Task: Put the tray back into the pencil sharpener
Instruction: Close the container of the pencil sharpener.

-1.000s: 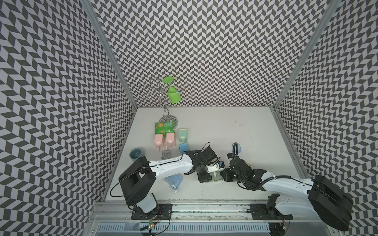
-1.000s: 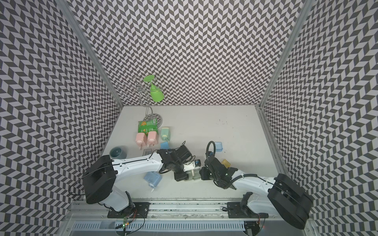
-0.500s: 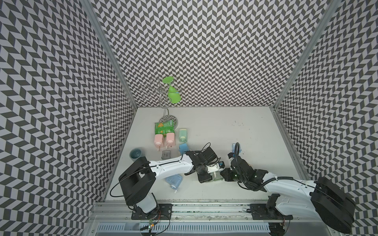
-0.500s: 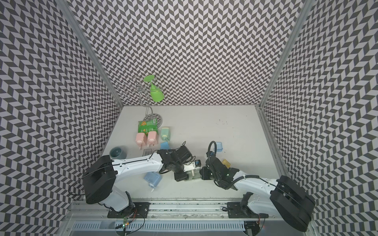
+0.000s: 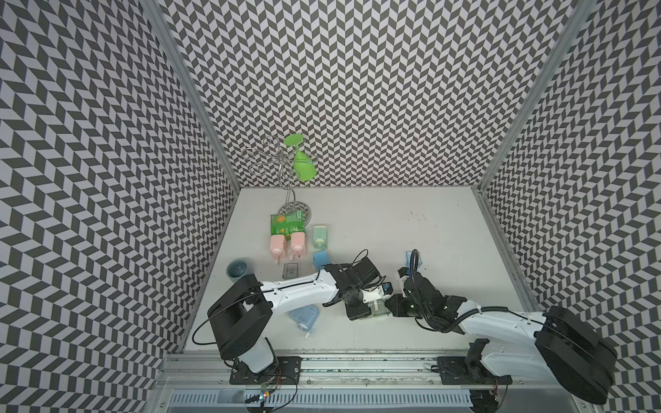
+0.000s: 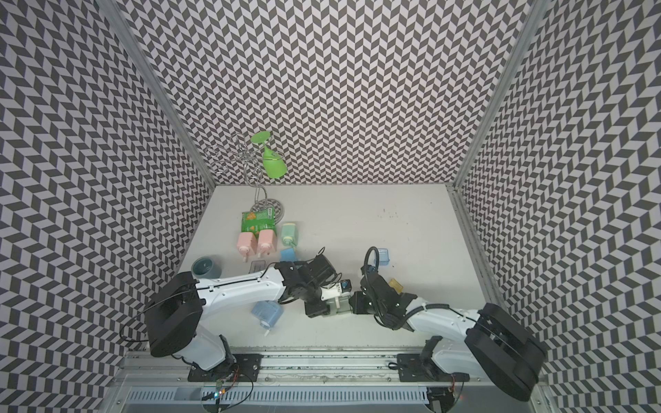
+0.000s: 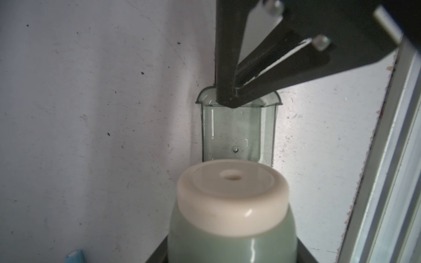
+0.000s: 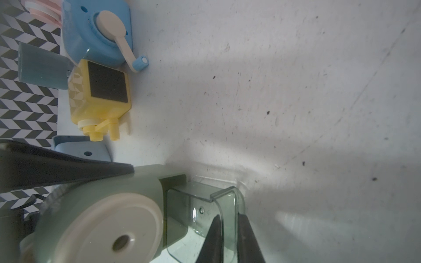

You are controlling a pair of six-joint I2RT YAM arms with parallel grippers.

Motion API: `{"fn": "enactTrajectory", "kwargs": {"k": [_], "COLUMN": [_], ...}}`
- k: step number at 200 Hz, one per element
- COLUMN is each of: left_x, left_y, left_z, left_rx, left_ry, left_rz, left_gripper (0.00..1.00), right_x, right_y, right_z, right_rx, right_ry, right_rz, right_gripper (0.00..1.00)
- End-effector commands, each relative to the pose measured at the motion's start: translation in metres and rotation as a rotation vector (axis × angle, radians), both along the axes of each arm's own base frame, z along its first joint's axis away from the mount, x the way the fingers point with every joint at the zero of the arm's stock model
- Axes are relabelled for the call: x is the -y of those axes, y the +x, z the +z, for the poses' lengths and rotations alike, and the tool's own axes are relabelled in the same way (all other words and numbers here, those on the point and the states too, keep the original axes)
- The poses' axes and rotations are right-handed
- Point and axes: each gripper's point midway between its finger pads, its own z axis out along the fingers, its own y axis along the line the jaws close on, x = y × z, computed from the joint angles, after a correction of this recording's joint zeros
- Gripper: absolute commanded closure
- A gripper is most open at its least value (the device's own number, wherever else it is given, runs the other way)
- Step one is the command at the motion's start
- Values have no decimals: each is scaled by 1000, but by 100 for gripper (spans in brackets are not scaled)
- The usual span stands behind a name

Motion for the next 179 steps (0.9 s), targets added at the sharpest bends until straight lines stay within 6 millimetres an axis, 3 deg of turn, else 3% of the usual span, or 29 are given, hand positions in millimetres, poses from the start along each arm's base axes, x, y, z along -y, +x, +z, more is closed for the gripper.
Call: {"fn": "enactTrajectory", "kwargs": {"k": [1, 65, 142, 179], "left_x": [5, -1, 2, 1], "left_y": [-2, -1, 3, 5], "left_z": [2, 1, -1, -3], "left_rx": [5, 28, 47, 60], "left_ry": [-1, 26, 50, 55], "left_rz": [-34, -26, -28, -21], "left_gripper": [64, 65, 65, 65], "right_x": [-22, -3, -34, -25], "right_y": [0, 6, -6, -4], "right_z": [15, 4, 26, 23], "right_rx": [12, 31, 23, 18], "right_ry": [110, 16, 196, 174], "right_rz": [50, -12, 110, 80], "right_gripper": [86, 86, 86, 83]}}
